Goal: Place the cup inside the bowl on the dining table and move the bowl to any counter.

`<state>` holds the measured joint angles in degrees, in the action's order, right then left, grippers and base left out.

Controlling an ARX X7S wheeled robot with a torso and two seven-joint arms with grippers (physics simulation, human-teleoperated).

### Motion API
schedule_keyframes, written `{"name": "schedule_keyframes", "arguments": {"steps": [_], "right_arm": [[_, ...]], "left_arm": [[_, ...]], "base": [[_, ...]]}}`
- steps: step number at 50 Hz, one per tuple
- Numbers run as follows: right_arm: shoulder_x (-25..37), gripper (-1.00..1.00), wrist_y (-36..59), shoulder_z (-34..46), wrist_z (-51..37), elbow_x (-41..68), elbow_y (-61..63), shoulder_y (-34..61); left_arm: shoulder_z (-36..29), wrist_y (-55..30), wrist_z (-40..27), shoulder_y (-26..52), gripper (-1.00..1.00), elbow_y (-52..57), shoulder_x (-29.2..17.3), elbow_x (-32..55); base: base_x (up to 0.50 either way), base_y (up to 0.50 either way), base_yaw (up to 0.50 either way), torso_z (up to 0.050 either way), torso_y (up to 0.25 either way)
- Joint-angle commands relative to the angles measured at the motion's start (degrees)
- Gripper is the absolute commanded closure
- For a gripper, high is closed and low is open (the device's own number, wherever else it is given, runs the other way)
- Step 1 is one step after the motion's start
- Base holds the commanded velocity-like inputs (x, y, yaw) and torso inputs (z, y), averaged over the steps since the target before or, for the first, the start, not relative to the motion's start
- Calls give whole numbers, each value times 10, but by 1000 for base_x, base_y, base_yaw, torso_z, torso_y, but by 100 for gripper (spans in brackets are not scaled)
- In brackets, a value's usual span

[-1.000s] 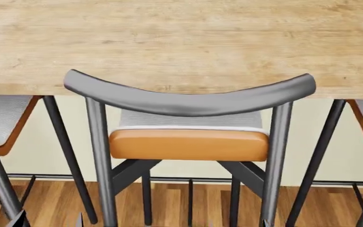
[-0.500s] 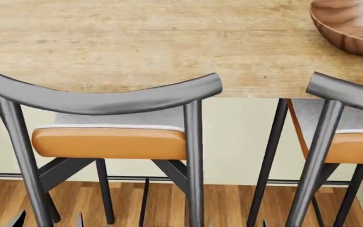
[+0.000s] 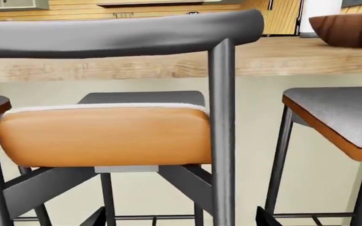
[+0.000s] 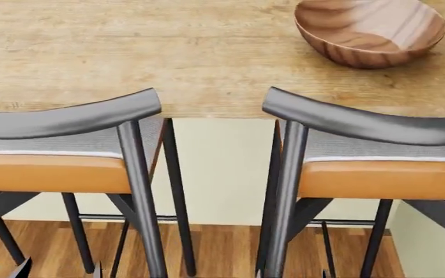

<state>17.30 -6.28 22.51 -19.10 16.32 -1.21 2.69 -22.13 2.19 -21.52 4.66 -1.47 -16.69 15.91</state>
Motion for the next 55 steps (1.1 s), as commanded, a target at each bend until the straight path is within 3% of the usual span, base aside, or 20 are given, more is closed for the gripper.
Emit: {"name": "schedule_keyframes", "arguments": {"steps": [1,41,55], "right_arm": [[-10,-100,-2,-11,11,-11,0,0],[-5,-100,-6,-4,7,-8,-1,2],[-4,-100,-11,-2,6,-8,-3,3]], "left_arm": [[9,14,16,-1,-100,-2,8,-7],[3,16,11,0,-100,-3,4,-2],[1,16,9,1,-100,-3,3,-1]], "base": [[-1,-500,0,0,0],[-1,-500,0,0,0],[42,-207,0,0,0]]}}
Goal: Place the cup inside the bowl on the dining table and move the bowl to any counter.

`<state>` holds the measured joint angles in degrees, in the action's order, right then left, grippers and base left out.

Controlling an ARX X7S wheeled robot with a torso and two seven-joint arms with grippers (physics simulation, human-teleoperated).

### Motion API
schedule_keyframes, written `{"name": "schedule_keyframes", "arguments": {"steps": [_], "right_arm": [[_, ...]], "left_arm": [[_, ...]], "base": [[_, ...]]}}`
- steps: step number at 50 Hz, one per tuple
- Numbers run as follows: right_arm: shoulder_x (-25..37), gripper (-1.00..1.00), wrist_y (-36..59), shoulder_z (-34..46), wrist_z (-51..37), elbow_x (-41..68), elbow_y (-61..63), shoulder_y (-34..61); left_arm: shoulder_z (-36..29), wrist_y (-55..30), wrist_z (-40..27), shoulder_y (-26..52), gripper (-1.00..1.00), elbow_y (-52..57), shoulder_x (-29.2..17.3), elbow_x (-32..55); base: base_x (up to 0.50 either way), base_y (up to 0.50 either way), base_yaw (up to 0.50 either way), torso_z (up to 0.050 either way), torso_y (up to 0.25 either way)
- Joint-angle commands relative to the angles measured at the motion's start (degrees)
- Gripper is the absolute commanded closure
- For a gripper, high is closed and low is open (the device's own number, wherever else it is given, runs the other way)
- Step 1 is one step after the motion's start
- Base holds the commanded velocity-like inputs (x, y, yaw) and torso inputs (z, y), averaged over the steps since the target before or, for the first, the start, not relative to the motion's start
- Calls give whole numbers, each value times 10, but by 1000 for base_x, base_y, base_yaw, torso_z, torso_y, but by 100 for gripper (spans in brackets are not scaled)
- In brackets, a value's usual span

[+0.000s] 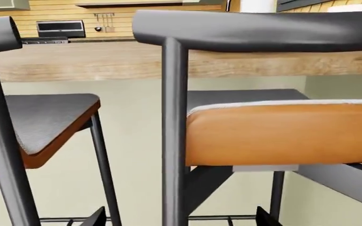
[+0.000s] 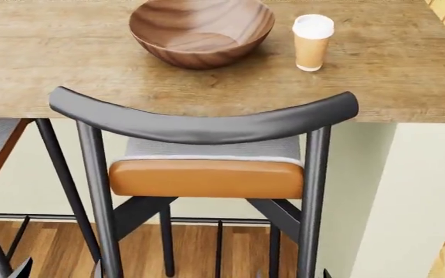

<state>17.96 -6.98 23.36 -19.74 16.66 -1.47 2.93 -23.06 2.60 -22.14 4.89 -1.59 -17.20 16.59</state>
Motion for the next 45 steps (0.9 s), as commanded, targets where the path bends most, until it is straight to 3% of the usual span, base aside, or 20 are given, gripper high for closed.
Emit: {"name": "schedule_keyframes", "arguments": {"steps": [1,16,45], "right_arm": [[-10,-100,-4,-10,12,-12,-1,1],[-9,-100,-3,-8,8,-13,0,1],[-6,-100,-11,-3,7,-11,-3,3]], "left_arm": [[10,13,15,-1,-100,-2,8,-8],[9,17,10,-1,-100,-3,7,-10],[8,36,5,-1,-100,-10,8,-9]], "base": [[152,-28,0,0,0],[272,-1,0,0,0],[1,0,0,0,0]]}}
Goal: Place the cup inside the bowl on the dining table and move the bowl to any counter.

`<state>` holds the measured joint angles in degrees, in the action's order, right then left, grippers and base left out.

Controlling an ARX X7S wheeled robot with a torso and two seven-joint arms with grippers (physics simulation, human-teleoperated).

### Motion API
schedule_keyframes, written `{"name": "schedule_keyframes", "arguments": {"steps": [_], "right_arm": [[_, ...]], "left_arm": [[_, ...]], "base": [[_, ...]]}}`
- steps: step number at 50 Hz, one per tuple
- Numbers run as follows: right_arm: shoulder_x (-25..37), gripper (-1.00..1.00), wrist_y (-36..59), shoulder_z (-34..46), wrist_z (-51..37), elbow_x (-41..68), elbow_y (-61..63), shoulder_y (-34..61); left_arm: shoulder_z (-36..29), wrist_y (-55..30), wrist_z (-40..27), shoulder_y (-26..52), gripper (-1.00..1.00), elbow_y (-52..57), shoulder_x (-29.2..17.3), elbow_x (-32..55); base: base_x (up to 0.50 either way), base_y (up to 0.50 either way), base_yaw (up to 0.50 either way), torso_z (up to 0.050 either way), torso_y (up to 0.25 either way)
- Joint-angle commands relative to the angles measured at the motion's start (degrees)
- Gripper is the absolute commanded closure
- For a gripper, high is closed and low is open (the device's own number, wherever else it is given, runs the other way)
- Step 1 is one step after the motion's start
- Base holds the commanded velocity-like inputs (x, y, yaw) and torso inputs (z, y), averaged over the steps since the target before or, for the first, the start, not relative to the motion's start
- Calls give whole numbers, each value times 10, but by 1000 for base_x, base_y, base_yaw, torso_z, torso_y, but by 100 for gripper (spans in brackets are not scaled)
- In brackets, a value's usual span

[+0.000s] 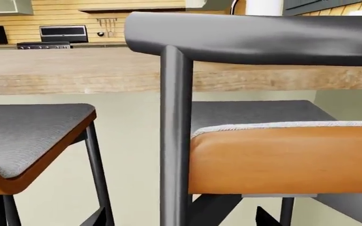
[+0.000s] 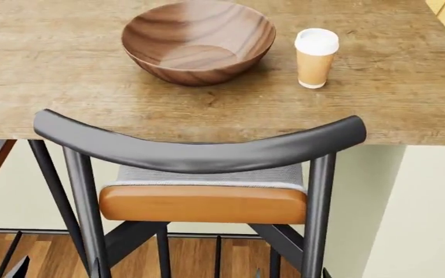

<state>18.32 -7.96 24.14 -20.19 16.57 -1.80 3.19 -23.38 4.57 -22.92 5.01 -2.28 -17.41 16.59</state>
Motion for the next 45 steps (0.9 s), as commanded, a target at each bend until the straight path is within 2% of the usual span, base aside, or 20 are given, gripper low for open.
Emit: {"name": "schedule_keyframes", "arguments": {"steps": [1,45], "right_arm": [[-10,-100,-1,-11,12,-10,0,0],[-6,-100,-4,-5,6,-9,-1,2]], "left_arm": [[12,20,12,-2,-100,-4,11,-10],[6,29,6,-1,-100,-7,8,-8]], "base": [[0,0,0,0,0],[0,0,0,49,0]]}}
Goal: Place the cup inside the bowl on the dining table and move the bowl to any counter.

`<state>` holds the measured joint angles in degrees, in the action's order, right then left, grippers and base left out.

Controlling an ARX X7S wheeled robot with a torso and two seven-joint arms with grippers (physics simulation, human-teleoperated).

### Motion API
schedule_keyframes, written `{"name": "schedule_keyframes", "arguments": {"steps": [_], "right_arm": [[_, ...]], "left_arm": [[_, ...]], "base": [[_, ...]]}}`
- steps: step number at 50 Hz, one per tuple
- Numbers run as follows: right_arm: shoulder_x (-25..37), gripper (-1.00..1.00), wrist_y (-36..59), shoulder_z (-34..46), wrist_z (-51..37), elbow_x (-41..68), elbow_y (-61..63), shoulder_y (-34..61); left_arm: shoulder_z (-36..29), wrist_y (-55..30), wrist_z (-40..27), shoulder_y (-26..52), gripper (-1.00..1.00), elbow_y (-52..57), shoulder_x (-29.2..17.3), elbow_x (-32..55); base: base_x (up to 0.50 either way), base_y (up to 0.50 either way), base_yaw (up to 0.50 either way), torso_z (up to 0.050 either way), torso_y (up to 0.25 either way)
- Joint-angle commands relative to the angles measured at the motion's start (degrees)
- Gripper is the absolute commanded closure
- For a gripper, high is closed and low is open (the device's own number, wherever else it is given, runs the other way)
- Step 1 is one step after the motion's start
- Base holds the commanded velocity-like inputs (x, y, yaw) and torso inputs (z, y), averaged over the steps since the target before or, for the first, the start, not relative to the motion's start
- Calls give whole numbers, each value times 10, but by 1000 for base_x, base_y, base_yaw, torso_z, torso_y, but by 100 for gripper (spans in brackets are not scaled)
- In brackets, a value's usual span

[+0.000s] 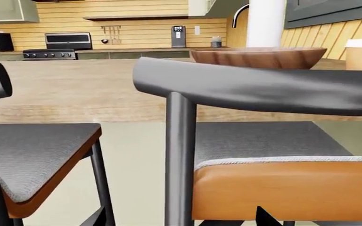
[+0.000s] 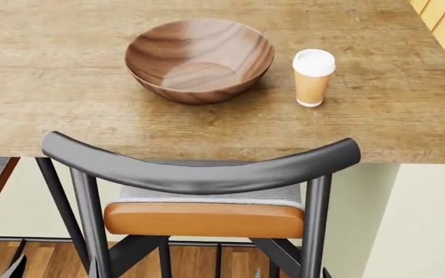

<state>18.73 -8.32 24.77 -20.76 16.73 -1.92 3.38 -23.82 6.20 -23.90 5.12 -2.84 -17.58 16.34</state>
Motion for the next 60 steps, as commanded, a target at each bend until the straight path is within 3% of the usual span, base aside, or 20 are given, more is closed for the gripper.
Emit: {"name": "schedule_keyframes", "arguments": {"steps": [1,10,11,12,29,36,50,57,60], "right_arm": [[-10,-100,-1,-12,11,-11,0,0],[-9,-100,-1,-10,11,-11,0,1],[-59,-100,22,-93,52,-65,-29,8],[-180,-100,41,-229,214,-170,15,-39],[-155,-100,41,-199,184,-150,16,-38],[-149,-100,90,-196,173,-135,94,-33],[-100,-100,381,-230,168,-59,359,39],[-49,-100,615,-285,163,25,486,177],[-48,-100,681,-306,158,50,488,232]], "left_arm": [[11,10,15,-2,-100,-1,10,-4],[6,19,22,0,-100,-4,7,-6],[-683,312,-502,351,-100,-140,-163,317],[222,-31,217,-38,-100,14,172,-171],[188,-32,185,-38,-100,17,145,-143],[180,-81,164,-46,-100,77,135,-155],[182,-441,165,22,-100,362,107,-101],[204,-717,175,182,-100,515,78,-68],[208,-802,173,233,-100,526,77,-60]], "base": [[0,0,0,0,0],[0,0,0,0,0],[0,0,0,0,0],[0,0,0,0,0],[0,0,0,0,0],[0,0,0,0,0],[0,0,0,0,0],[0,0,0,0,0],[0,0,0,0,0]]}}
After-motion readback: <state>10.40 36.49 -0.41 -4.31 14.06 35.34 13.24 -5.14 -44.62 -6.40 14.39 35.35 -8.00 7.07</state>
